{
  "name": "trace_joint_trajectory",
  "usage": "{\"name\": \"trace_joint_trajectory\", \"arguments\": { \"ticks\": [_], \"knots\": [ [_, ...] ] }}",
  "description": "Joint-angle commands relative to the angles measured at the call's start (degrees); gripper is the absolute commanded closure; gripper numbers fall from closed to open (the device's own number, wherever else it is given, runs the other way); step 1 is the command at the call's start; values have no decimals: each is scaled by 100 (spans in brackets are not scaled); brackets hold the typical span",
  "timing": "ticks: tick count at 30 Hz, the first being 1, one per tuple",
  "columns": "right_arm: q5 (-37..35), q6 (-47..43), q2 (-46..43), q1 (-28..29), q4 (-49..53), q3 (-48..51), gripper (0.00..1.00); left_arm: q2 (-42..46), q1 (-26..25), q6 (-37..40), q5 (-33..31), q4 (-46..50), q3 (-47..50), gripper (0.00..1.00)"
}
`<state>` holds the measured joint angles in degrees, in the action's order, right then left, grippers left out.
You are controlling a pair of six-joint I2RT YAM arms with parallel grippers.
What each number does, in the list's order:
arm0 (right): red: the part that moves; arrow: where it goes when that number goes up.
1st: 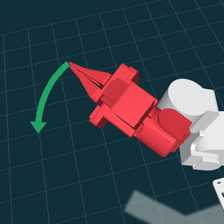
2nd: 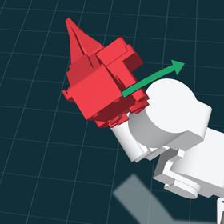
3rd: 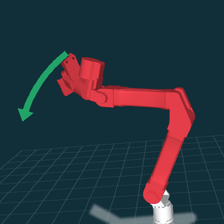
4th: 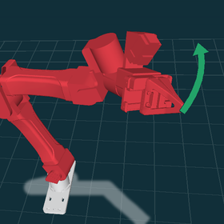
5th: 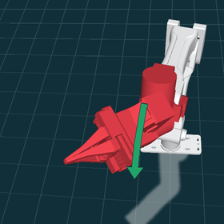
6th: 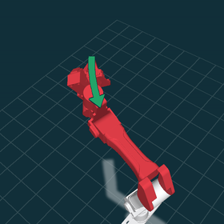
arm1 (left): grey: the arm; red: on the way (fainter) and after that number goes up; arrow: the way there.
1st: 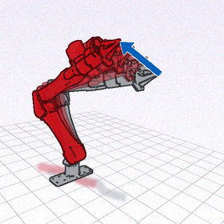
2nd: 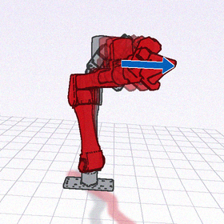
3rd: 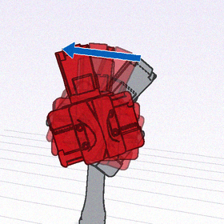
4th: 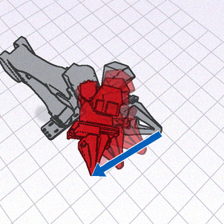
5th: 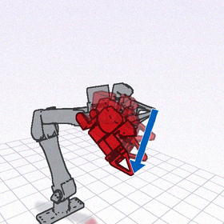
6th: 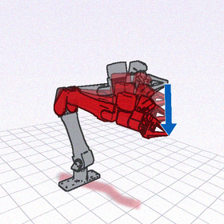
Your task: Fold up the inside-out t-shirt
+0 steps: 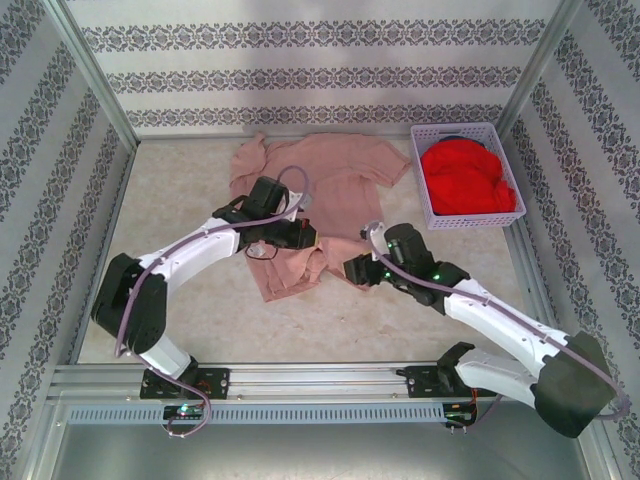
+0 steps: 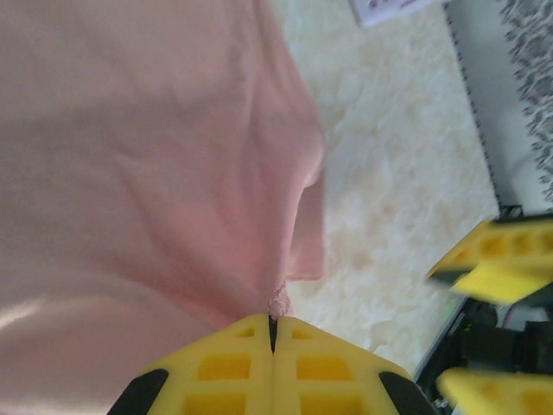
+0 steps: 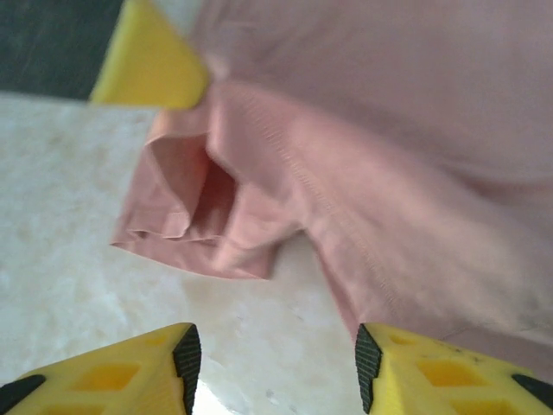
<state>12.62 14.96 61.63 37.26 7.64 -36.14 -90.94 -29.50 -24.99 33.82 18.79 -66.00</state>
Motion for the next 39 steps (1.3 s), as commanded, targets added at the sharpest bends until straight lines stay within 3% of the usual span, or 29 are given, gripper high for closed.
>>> {"name": "trace_joint_trajectory", "arguments": {
  "ticks": [1, 7, 15, 19, 21, 25, 29, 33, 37, 39],
  "knots": [
    [-270, -225, 302, 533, -1343, 308, 52, 66, 22, -200, -45, 44, -136, 100],
    [-1167, -593, 1288, 1458, -2623, 309, 65, 59, 54, -92, -285, 446, -440, 100],
    [-2533, -466, 2968, 1488, -4122, 71, 69, 30, 299, 59, -167, 829, -779, 100],
    [-3133, -162, 3619, 1388, -4187, -165, 65, 112, 400, 37, -209, 891, -871, 100],
    [-3351, 58, 3774, 1377, -4007, -253, 67, 166, 447, 21, -238, 890, -896, 100],
    [-3769, 528, 3300, 1355, -3354, 56, 93, 347, 519, -49, -425, 890, -1030, 100],
    [-4150, 1408, 2130, 1121, -1313, 442, 98, 637, 525, -273, -474, 664, -1151, 100],
    [-4006, 1626, 1343, 933, -967, 840, 94, 731, 453, -447, -332, 472, -1170, 100],
    [-2921, 630, 1222, 1240, -2156, 823, 77, 698, 441, -412, -237, 538, -1239, 100],
    [-2437, 265, 1367, 1410, -2532, 641, 72, 717, 441, -297, -320, 678, -1288, 100]
  ]
}}
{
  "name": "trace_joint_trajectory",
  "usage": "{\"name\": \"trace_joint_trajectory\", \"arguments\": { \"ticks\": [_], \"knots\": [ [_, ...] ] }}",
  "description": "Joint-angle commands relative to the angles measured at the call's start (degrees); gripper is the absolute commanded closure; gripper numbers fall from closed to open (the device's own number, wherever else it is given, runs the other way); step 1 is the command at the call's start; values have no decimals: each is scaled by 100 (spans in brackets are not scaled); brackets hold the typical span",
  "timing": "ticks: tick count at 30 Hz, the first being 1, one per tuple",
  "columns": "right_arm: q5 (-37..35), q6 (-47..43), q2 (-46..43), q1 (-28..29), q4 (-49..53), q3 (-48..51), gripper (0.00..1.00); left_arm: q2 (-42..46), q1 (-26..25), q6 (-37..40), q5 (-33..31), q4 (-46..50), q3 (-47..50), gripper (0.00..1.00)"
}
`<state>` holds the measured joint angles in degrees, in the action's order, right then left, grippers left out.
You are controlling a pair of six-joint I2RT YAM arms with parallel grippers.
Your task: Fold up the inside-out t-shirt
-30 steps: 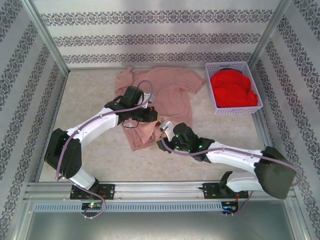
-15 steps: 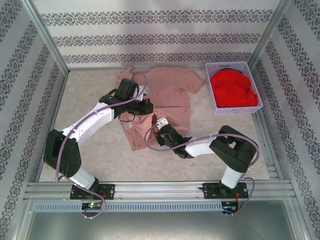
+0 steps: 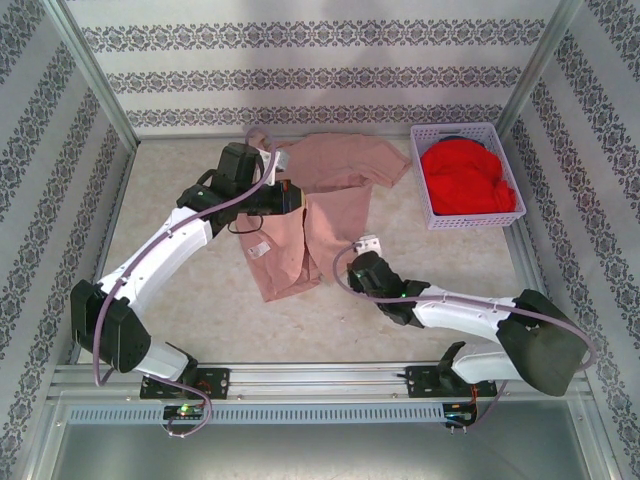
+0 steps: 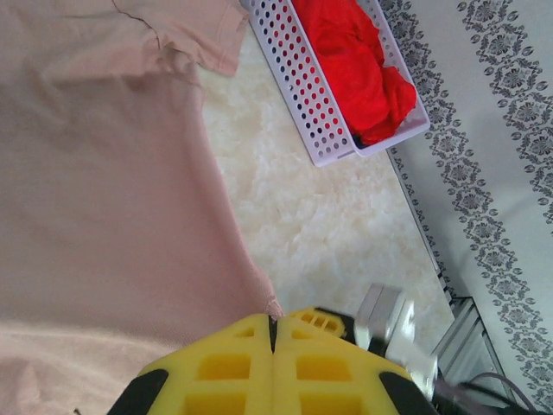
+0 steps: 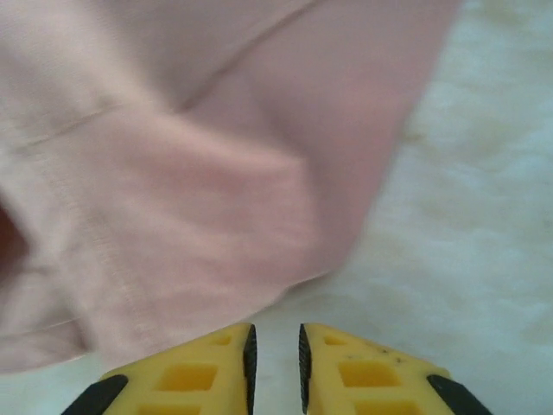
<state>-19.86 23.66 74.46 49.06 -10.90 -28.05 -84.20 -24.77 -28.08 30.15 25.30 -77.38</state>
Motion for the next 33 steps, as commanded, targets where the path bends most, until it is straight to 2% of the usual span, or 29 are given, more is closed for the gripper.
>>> {"name": "trace_joint_trajectory", "arguments": {
  "ticks": [1, 7, 14, 16, 21, 25, 27, 29, 33],
  "knots": [
    [1017, -702, 227, 248, -910, -239, 72, 53, -29, 57, -4, 84, -171, 100],
    [1778, -1245, 1539, 244, -1997, -870, 76, 41, -27, 304, -219, 414, -253, 100],
    [1147, -1410, 2625, -26, -2525, -1521, 86, 66, 1, 511, -392, 795, -405, 100],
    [830, -1466, 2692, -159, -2602, -1545, 87, 77, 14, 593, -438, 926, -465, 100],
    [710, -1508, 2668, -420, -2553, -1499, 87, 156, 21, 648, -495, 989, -436, 100],
    [-52, -1105, 2784, -450, -2317, -1620, 86, 224, 21, 445, -202, 845, -409, 100],
    [194, -1046, 2798, -420, -2508, -1566, 85, 246, 20, 319, -19, 766, -424, 100],
    [677, -1325, 2841, -265, -2727, -1554, 84, 242, 17, 276, 3, 791, -473, 100],
    [1141, -1732, 3139, -10, -3015, -1730, 82, 188, 24, 259, 48, 912, -592, 100]
  ]
}}
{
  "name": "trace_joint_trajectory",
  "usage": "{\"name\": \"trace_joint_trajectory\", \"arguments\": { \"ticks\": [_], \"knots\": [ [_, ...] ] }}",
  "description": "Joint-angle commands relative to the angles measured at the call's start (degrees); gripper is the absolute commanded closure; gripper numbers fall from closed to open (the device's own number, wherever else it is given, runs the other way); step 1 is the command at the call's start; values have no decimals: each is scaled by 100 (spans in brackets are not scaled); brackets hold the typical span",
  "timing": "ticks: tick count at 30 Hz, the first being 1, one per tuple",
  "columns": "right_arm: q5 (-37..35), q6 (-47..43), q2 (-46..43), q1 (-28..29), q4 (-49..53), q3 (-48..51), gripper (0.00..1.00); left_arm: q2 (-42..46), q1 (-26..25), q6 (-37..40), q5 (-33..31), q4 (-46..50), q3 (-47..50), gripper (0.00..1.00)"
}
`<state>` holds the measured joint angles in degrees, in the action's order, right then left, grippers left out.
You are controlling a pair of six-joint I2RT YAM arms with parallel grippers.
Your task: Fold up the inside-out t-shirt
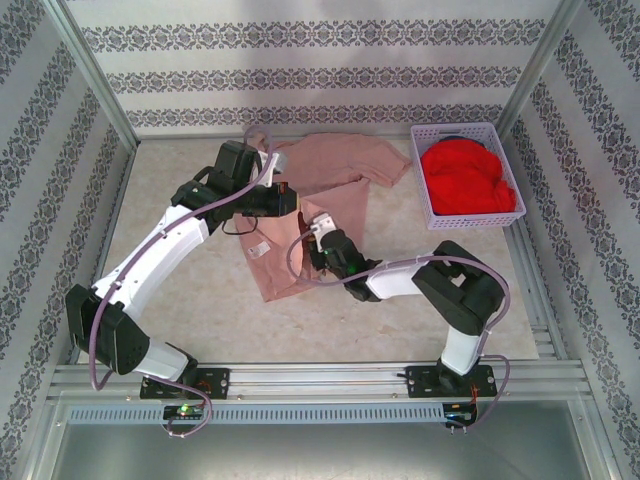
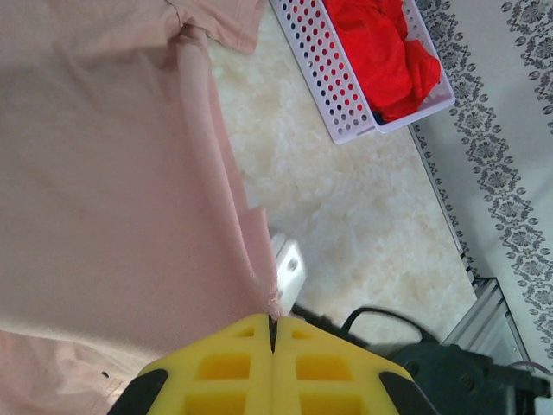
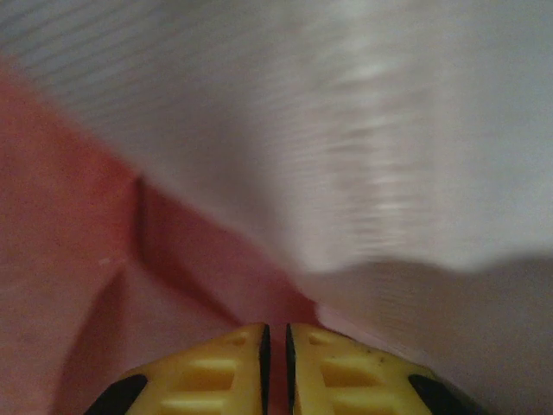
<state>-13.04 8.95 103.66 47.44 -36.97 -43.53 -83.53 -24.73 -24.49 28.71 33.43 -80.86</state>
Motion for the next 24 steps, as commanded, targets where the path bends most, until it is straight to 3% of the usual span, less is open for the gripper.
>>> {"name": "trace_joint_trajectory", "arguments": {
  "ticks": [1, 11, 16, 24],
  "knots": [
    [542, -255, 315, 151, -547, -231, 82, 126, 21, -106, 213, 124, -256, 100],
    [679, -499, 1158, 72, -1043, -1252, 79, 228, 20, -60, 205, 501, -490, 100],
    [-85, 618, 1307, -346, -1006, -1259, 77, 441, 14, 82, 83, 698, -612, 100],
    [1436, 401, 663, -901, -1409, -277, 68, 609, 17, 744, -320, 928, -674, 100]
  ]
}}
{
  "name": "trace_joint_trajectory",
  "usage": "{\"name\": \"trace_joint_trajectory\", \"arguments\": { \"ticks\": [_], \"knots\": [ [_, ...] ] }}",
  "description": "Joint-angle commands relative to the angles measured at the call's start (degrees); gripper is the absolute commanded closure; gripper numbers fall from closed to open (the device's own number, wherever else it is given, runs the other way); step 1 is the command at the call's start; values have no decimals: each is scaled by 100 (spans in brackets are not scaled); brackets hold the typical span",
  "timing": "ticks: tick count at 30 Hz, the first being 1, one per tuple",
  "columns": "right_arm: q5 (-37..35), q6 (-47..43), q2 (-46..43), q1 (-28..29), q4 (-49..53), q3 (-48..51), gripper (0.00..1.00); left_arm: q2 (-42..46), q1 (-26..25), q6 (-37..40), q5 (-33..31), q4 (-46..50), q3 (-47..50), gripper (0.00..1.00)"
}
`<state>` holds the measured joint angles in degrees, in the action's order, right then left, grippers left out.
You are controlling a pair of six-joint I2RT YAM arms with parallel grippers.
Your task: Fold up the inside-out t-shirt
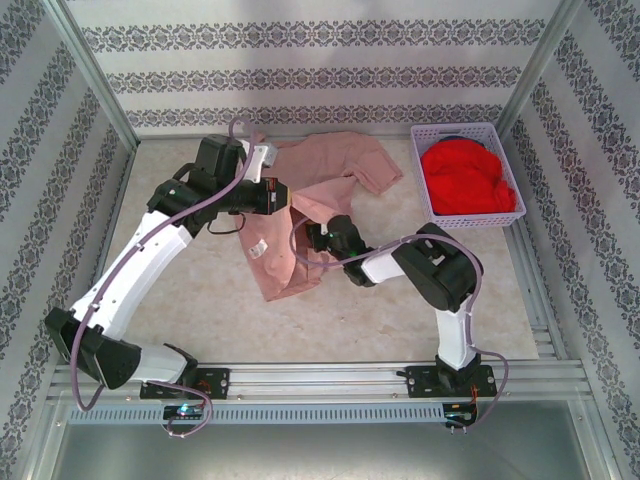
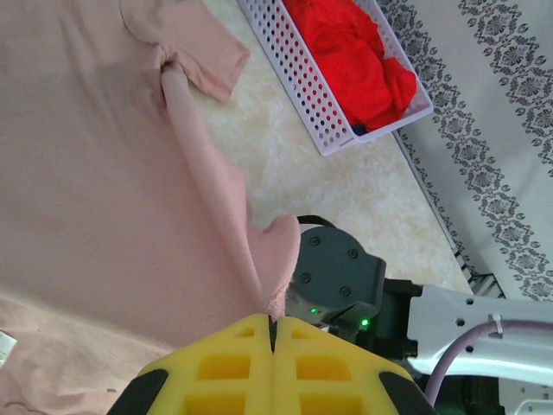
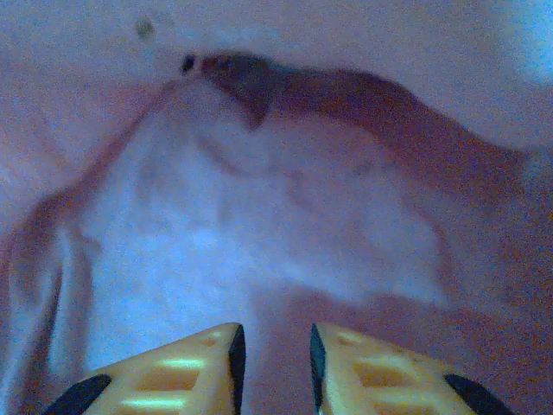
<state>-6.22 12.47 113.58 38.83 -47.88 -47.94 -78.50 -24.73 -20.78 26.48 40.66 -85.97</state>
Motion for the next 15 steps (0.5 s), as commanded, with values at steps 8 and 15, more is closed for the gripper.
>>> {"name": "trace_joint_trajectory", "arguments": {
  "ticks": [8, 15],
  "knots": [
    [-269, -228, -121, 203, 224, -362, 64, 97, -182, -265, 677, -202, -477, 100],
    [-906, 11, 78, 234, 1018, -928, 58, -25, -727, -376, 683, -82, -1144, 100]
  ]
}}
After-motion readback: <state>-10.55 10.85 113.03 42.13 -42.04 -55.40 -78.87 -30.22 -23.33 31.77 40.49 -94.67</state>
